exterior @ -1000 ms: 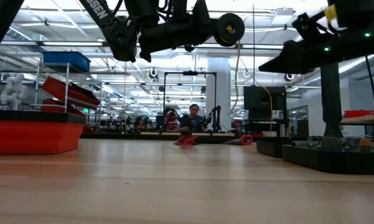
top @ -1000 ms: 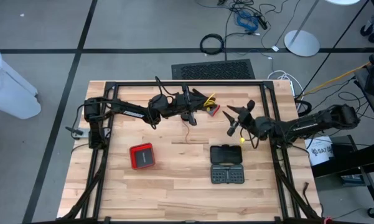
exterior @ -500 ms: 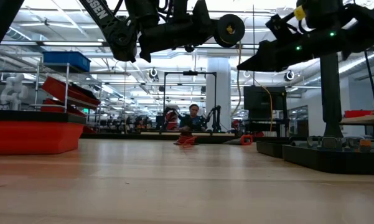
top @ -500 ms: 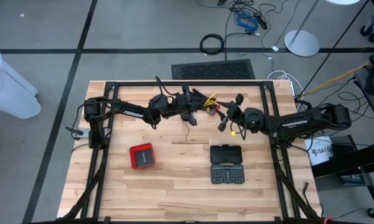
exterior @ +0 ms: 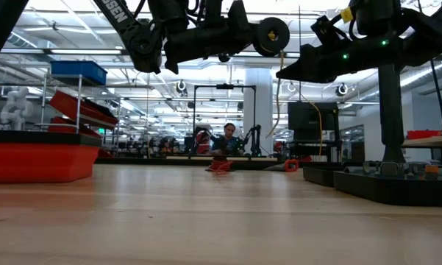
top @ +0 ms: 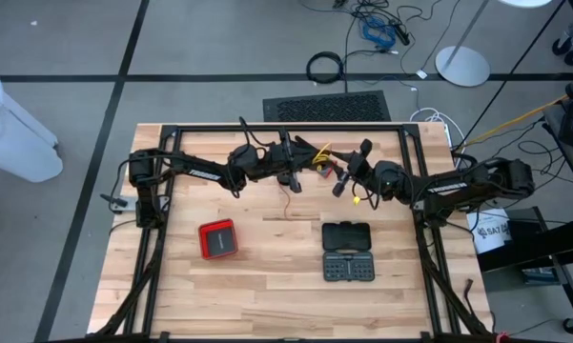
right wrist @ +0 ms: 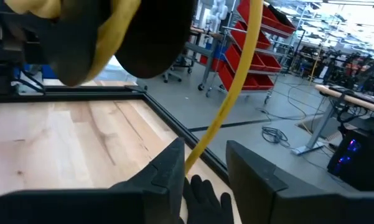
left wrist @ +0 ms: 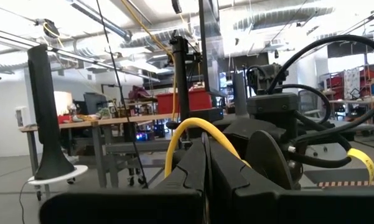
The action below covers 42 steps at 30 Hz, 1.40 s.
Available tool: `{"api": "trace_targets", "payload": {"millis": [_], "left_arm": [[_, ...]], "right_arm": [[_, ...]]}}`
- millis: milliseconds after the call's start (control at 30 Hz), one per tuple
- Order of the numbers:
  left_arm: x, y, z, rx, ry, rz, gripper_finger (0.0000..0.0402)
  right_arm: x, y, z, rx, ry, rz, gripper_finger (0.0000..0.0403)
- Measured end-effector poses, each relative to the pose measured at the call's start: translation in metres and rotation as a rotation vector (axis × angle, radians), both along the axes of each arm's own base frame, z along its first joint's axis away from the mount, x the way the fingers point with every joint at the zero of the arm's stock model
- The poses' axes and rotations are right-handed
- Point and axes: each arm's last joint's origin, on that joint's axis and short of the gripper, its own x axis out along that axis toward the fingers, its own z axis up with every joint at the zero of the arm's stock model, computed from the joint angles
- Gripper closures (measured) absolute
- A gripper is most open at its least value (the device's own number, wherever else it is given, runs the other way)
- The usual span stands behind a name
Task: Coil cords
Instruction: Coil the yellow wire onto the spool
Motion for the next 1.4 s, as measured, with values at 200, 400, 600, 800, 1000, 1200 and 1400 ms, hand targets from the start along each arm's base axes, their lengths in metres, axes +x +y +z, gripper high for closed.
{"api": "trace_targets", "payload": {"millis": [200,400,600,800,1000,1200,1400], "left_arm": [[0.0,-0.001,0.0,0.0,0.0,-0.002,0.0395],[0.0,-0.002,0.0,0.0,0.002,-0.004,0.0395],[0.001,-0.004,0.0,0.001,0.005,-0.01,0.0395],[0.001,-0.004,0.0,0.001,0.005,-0.009,0.0395],[0.001,-0.003,0.0,-0.003,0.003,0.021,0.0395],[-0.001,0.003,0.0,-0.004,0.002,0.049,0.0395],[-0.001,0.012,-0.004,-0.017,0.042,0.081,0.0395]], "right_arm": [[-0.001,-0.002,0.0,0.0,-0.006,-0.007,0.0322],[-0.001,-0.005,0.001,0.006,-0.016,-0.001,0.0343],[-0.001,-0.006,0.002,0.007,-0.026,-0.001,0.0384],[-0.001,-0.005,0.002,0.015,-0.03,0.018,0.0399],[0.001,-0.005,-0.004,0.055,-0.016,0.019,0.0401],[0.007,-0.005,-0.017,0.119,0.008,0.023,0.0402],[0.011,0.002,-0.028,0.135,0.065,0.001,0.0403]]}}
